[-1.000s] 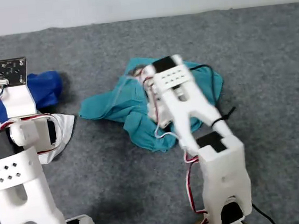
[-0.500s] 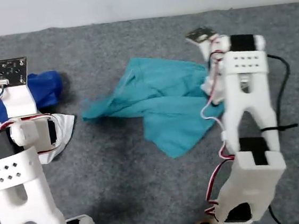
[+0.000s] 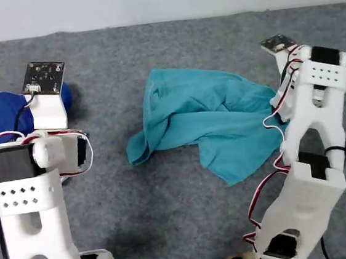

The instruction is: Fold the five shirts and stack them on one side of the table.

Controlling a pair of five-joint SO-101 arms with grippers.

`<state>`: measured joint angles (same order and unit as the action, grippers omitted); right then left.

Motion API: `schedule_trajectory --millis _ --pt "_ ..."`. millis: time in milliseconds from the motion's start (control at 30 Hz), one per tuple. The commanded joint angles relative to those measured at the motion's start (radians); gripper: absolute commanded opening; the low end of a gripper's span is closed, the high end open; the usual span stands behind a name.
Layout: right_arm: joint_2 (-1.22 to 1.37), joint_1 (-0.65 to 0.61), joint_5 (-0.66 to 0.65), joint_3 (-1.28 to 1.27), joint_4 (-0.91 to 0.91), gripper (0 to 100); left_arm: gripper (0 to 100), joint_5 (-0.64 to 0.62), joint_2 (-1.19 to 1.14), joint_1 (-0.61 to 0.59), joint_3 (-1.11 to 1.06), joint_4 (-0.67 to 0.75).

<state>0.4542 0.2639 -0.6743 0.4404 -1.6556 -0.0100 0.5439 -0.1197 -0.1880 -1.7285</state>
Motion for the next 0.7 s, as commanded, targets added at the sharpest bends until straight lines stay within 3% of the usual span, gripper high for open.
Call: schedule_trajectory --millis 0,100,300,533,667 --pt "-0.091 -0.022 -0.008 0.048 -0.091 20.3 1 0.012 0.028 0.006 0.005 -0.002" --pt "-0.16 -0.027 -0.006 0.048 -0.134 27.5 1 0.012 0.023 0.006 0.005 -0.002" --pt "-0.312 -0.021 -0.006 0.029 -0.14 27.0 1 0.012 0.023 0.006 0.005 -0.002" --pt "-0.49 -0.116 -0.006 -0.255 -0.14 3.5 1 0.012 0.025 0.005 0.005 -0.002" --pt "-0.559 -0.202 -0.005 -0.502 -0.136 9.6 1 0.012 0.029 0.002 0.01 -0.002"
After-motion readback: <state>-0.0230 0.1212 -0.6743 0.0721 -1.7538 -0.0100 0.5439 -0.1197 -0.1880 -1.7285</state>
